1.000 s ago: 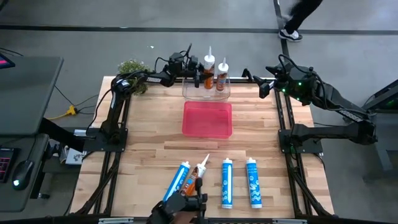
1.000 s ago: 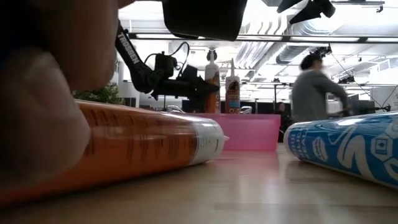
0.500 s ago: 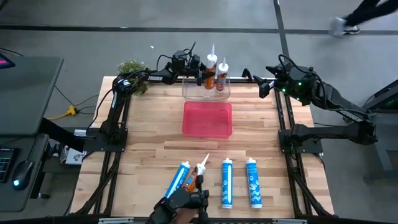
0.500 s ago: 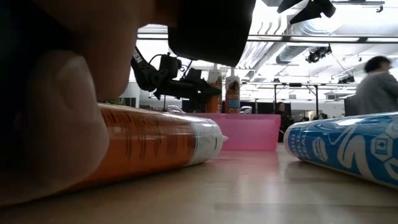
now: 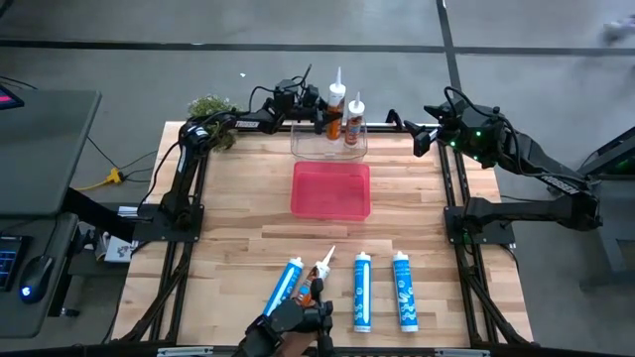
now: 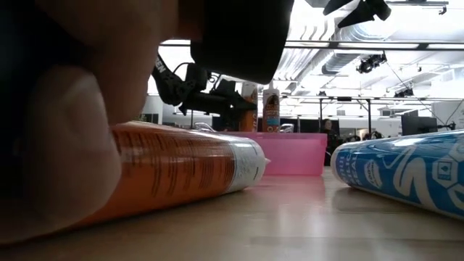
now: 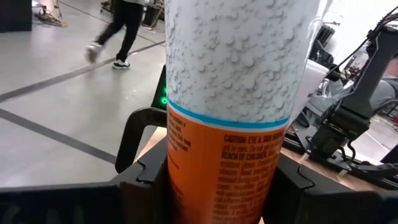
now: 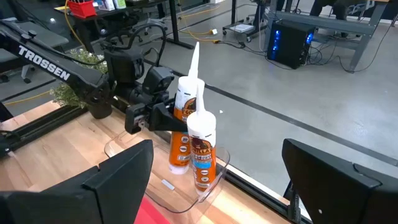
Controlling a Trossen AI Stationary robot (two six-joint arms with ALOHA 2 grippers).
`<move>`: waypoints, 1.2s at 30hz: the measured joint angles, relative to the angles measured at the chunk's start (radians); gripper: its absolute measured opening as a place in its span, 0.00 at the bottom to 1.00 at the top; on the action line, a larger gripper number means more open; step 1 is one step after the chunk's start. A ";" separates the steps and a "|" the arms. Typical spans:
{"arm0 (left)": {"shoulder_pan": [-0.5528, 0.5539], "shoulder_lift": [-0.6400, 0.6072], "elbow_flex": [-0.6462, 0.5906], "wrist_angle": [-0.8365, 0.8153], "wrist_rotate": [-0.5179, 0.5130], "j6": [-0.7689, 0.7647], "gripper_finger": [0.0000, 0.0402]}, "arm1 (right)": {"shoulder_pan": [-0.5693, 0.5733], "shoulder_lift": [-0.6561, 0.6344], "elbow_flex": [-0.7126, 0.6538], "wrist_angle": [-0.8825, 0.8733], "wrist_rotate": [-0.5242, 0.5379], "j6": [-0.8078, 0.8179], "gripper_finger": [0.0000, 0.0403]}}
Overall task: Pick & place silicon tubes, Sealant and Lysol wipes
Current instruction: Put the right orange sealant into the transparent container
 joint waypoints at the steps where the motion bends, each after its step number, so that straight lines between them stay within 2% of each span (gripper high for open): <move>1: 0.000 0.000 0.000 0.000 -0.001 0.000 0.39 | 0.000 0.000 0.000 0.000 0.000 0.000 0.88; 9: 0.000 0.000 0.000 -0.016 -0.045 -0.005 0.39 | 0.000 0.000 0.000 0.000 0.000 -0.003 0.88; 14: 0.000 0.000 0.000 -0.022 -0.073 -0.015 0.58 | 0.000 0.000 0.000 0.000 0.000 -0.003 0.88; 16: 0.000 0.000 0.000 -0.022 -0.076 -0.015 0.61 | 0.000 0.000 0.000 0.000 0.000 -0.004 0.88; 27: 0.000 -0.001 0.000 -0.025 -0.075 -0.015 0.54 | 0.000 0.000 0.000 0.000 0.002 -0.011 0.88; 36: 0.000 -0.001 -0.001 -0.013 -0.024 0.007 0.54 | 0.000 0.000 0.000 0.000 0.003 -0.023 0.88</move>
